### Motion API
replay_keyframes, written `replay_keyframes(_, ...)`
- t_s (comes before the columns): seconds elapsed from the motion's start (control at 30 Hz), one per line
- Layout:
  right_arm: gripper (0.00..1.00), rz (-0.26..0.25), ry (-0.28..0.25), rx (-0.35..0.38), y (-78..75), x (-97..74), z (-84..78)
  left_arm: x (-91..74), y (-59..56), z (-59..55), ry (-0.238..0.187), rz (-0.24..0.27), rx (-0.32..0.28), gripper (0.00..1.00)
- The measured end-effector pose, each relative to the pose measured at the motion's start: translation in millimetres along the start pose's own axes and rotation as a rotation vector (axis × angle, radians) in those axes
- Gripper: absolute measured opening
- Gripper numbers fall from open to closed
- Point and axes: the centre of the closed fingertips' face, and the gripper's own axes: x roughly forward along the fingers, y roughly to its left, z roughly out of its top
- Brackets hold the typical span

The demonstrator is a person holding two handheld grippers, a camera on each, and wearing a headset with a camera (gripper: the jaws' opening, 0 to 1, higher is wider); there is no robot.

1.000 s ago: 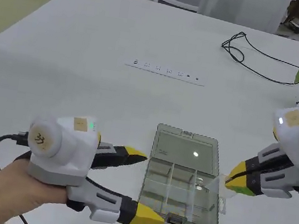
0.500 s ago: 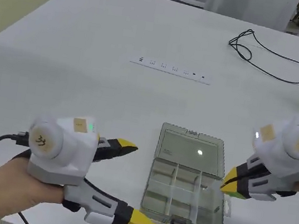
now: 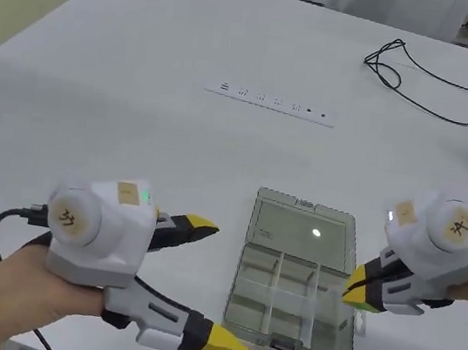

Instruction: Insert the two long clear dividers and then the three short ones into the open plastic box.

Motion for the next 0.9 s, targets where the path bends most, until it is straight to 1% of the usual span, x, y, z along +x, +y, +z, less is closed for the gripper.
replay_keyframes(0.1, 0.03, 0.005, 0.003, -0.002, -1.2, 2.6, -2.0, 0.2, 0.4, 0.3, -0.002, 0.000, -0.002, 0.98)
replay_keyframes(0.3, 0.03, 0.020, -0.010, 0.011, -0.9, 8.7, -5.3, 0.1, 0.1, 0.0, -0.004, 0.000, -0.007, 0.98)
replay_keyframes(0.47, 0.03, 0.020, -0.034, 0.010, -0.5, 8.8, -4.4, 0.1, -1.3, 0.5, -0.008, -0.002, -0.010, 0.97)
replay_keyframes(0.7, 0.03, -0.001, -0.052, 0.017, 1.1, 14.7, -6.3, 0.4, -2.7, 0.8, -0.010, -0.002, -0.012, 0.97)
replay_keyframes(0.9, 0.03, -0.014, -0.057, 0.017, 1.3, 21.7, -8.9, -0.5, -2.3, 0.1, -0.008, 0.000, -0.013, 0.98)
